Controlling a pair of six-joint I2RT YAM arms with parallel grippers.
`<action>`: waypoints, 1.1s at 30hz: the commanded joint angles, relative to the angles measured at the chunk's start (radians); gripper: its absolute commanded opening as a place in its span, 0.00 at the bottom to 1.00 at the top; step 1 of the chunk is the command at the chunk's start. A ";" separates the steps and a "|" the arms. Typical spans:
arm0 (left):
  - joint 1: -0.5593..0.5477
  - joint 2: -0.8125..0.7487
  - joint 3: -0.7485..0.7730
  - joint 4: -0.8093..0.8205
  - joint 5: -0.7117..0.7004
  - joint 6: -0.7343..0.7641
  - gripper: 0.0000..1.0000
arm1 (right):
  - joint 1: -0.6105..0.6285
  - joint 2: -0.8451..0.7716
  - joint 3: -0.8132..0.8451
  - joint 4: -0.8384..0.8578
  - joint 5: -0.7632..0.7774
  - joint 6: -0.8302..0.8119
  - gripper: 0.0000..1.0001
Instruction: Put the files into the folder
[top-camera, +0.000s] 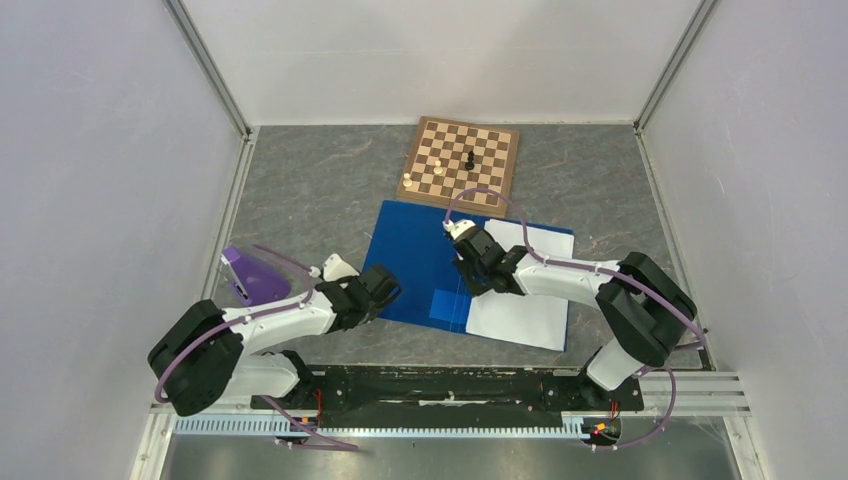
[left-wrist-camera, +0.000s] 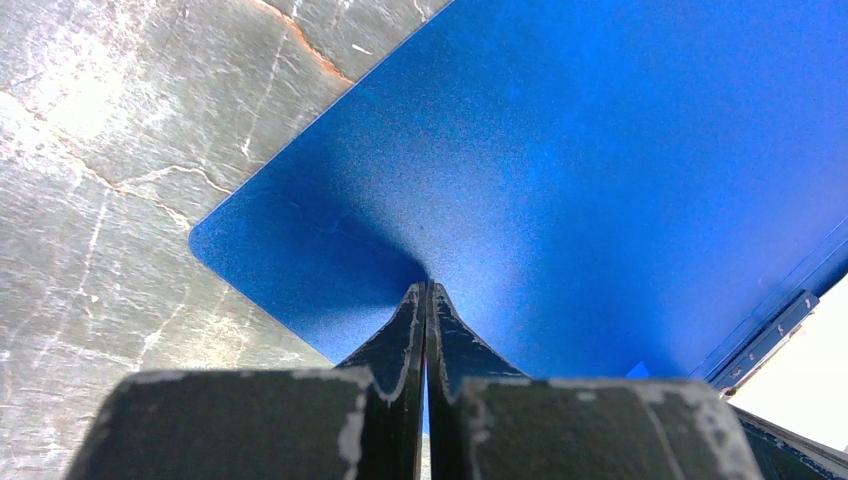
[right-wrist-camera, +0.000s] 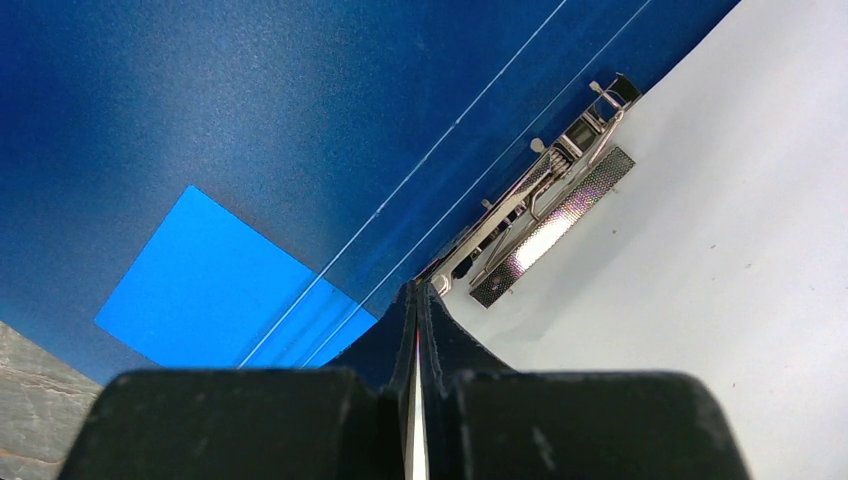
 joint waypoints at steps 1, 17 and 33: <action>-0.002 0.046 -0.025 -0.137 -0.029 0.018 0.02 | -0.013 0.059 -0.009 -0.058 -0.019 0.000 0.00; -0.005 0.046 -0.018 -0.138 -0.033 0.028 0.02 | -0.013 0.058 0.038 -0.068 -0.023 0.003 0.00; -0.005 0.042 -0.016 -0.142 -0.036 0.035 0.02 | -0.013 0.018 0.078 -0.109 0.035 0.012 0.00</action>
